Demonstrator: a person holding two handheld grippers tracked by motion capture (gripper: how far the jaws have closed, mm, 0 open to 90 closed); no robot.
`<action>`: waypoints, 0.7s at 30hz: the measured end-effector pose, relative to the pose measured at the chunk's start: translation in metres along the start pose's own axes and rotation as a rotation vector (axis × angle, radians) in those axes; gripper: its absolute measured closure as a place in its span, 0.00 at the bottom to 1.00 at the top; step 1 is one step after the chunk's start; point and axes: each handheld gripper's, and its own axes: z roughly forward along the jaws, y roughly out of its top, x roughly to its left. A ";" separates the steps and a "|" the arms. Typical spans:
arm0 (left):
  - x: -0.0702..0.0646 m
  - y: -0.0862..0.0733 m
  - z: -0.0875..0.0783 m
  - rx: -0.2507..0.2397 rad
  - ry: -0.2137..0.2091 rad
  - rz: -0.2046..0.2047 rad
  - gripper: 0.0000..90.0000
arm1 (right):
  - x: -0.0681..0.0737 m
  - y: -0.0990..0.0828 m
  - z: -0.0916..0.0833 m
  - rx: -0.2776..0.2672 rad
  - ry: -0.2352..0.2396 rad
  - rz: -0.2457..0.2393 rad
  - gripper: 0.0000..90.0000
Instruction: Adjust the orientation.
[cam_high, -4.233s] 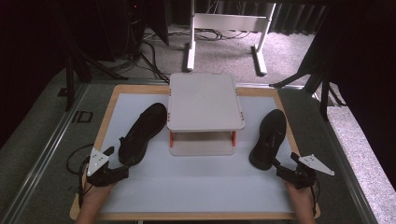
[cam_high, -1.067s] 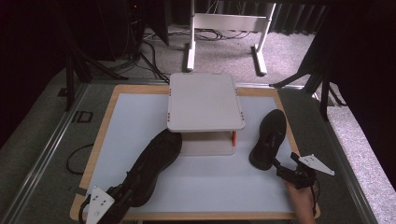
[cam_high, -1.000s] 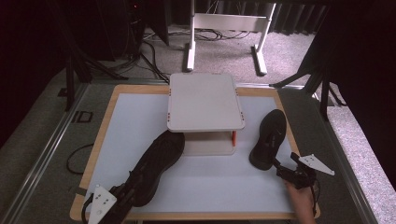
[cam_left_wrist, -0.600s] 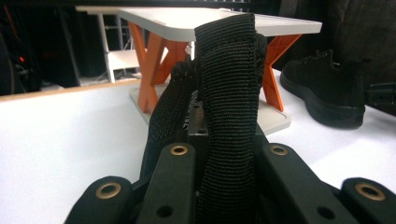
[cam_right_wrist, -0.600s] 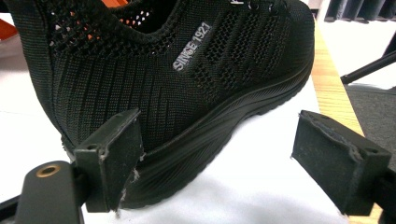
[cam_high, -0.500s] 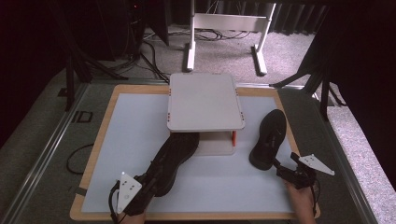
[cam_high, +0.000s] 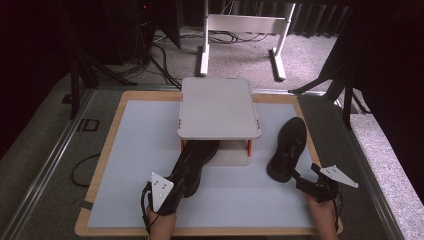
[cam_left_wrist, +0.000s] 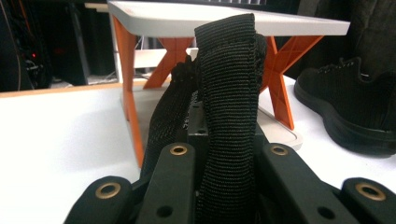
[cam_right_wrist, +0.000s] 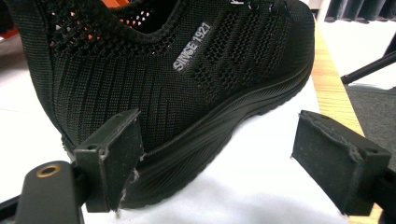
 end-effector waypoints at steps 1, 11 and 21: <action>-0.001 -0.001 0.002 0.000 0.001 0.005 0.90 | 0.000 0.000 0.000 0.000 0.000 0.000 0.17; -0.008 -0.002 0.028 -0.021 0.071 -0.008 0.90 | 0.000 0.000 0.000 0.000 0.000 0.001 0.17; -0.001 -0.005 0.059 -0.010 0.142 -0.040 0.90 | 0.000 0.000 0.000 -0.001 0.000 0.001 0.17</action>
